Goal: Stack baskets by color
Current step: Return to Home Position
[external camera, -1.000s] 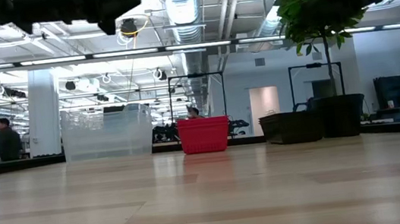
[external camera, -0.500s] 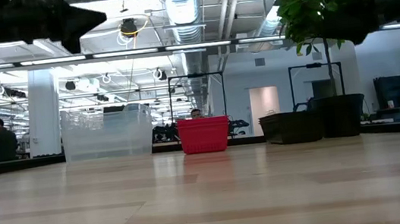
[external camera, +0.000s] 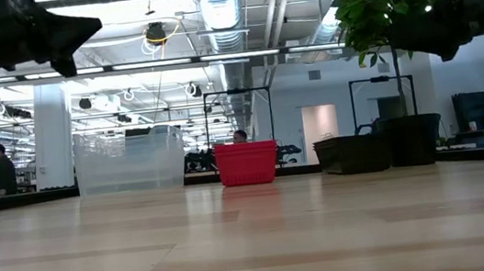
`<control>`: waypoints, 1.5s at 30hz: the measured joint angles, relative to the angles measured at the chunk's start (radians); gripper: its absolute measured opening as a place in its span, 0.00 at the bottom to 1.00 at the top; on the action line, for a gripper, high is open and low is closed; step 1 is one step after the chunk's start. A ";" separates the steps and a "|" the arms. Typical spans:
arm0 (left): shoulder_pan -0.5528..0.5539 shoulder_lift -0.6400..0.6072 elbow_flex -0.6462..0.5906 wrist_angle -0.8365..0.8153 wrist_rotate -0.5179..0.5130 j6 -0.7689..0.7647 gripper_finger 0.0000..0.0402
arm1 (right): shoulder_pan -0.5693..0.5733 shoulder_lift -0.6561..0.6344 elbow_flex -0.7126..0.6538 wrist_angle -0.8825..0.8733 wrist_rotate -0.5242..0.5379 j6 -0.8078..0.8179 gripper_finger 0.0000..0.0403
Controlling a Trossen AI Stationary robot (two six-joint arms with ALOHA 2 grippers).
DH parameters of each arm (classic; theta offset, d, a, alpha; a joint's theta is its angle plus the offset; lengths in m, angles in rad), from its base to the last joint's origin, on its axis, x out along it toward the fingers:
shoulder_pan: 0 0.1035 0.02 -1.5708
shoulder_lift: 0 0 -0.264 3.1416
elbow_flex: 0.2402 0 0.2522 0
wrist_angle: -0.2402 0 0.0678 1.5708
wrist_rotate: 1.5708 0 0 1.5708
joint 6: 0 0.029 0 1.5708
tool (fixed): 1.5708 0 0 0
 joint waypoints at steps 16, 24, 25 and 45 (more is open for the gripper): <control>0.000 -0.196 -0.062 -0.251 -0.033 -0.005 0.00 | -0.001 0.000 -0.143 0.202 -0.001 -0.007 0.47; 0.000 -0.200 -0.038 -0.310 -0.015 0.026 0.00 | 0.008 0.000 -0.142 0.174 0.000 -0.025 0.47; 0.000 -0.201 -0.035 -0.314 -0.016 0.029 0.00 | 0.010 0.000 -0.142 0.173 0.000 -0.031 0.47; 0.000 -0.189 -0.059 -0.388 -0.130 0.008 0.00 | 0.012 0.005 -0.142 0.157 0.053 -0.046 0.47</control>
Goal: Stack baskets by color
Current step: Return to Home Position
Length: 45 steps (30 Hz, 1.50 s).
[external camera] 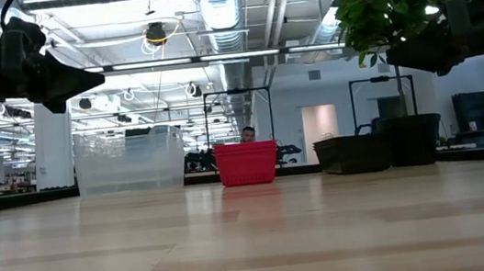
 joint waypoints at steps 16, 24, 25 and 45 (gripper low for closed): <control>0.000 0.000 0.000 0.000 -0.002 0.061 0.00 | 0.000 0.000 -0.001 0.001 0.000 -0.008 0.47; 0.000 0.000 0.000 0.000 -0.001 0.061 0.00 | 0.000 0.000 -0.001 0.001 0.000 -0.008 0.47; 0.000 0.000 0.000 0.000 -0.001 0.061 0.00 | 0.000 0.000 -0.001 0.001 0.000 -0.007 0.47; 0.000 0.000 0.000 0.000 -0.001 0.061 0.00 | 0.000 0.000 -0.001 0.001 0.000 -0.007 0.47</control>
